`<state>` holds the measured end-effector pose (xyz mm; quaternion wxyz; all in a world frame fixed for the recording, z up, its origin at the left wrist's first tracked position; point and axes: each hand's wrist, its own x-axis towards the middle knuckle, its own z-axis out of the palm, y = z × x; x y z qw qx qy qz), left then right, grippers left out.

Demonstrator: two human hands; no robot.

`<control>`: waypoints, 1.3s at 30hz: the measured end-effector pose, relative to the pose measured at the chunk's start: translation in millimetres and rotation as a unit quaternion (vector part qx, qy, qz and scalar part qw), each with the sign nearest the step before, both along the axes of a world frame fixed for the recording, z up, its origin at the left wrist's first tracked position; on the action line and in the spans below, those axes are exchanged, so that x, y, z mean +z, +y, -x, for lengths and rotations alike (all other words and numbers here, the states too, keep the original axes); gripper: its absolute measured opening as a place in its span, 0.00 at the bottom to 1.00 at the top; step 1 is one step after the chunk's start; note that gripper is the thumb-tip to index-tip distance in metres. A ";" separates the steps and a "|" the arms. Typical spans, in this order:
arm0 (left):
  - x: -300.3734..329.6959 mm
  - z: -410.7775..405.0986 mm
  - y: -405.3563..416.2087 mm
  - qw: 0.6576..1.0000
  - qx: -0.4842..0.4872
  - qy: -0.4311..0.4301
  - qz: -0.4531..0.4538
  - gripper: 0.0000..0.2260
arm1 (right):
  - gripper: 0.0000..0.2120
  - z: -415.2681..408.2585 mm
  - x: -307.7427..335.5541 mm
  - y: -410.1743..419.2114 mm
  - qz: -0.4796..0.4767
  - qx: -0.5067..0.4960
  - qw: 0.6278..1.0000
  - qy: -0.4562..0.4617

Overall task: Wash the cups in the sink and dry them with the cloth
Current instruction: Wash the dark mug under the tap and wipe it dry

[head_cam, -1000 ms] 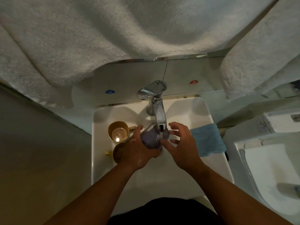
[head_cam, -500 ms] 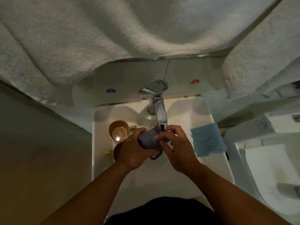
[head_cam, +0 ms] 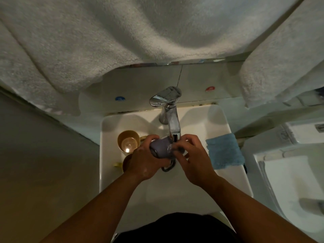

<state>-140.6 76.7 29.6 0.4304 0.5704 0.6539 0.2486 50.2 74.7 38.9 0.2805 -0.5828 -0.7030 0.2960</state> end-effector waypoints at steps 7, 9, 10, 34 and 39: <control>1.5 -6.7 2.7 1.000 -0.008 -0.017 0.009 0.38 | 0.06 -7.3 0.4 0.6 0.013 -0.017 1.000 -0.005; 0.6 -7.4 2.1 0.999 -0.006 -0.029 0.024 0.38 | 0.06 -8.0 -0.4 -1.7 0.008 0.023 1.000 0.003; 0.3 -7.8 1.7 0.999 -0.005 -0.028 0.027 0.37 | 0.07 -9.3 0.4 -2.1 0.009 0.032 0.999 0.008; 6.6 -4.4 -0.4 1.000 -0.009 -0.003 0.011 0.39 | 0.17 -9.3 -1.9 -9.9 0.015 0.051 0.999 -0.009; 6.6 -7.5 -1.3 1.000 -0.028 0.008 0.001 0.40 | 0.20 -9.1 -4.1 -9.9 0.027 -0.006 1.000 0.003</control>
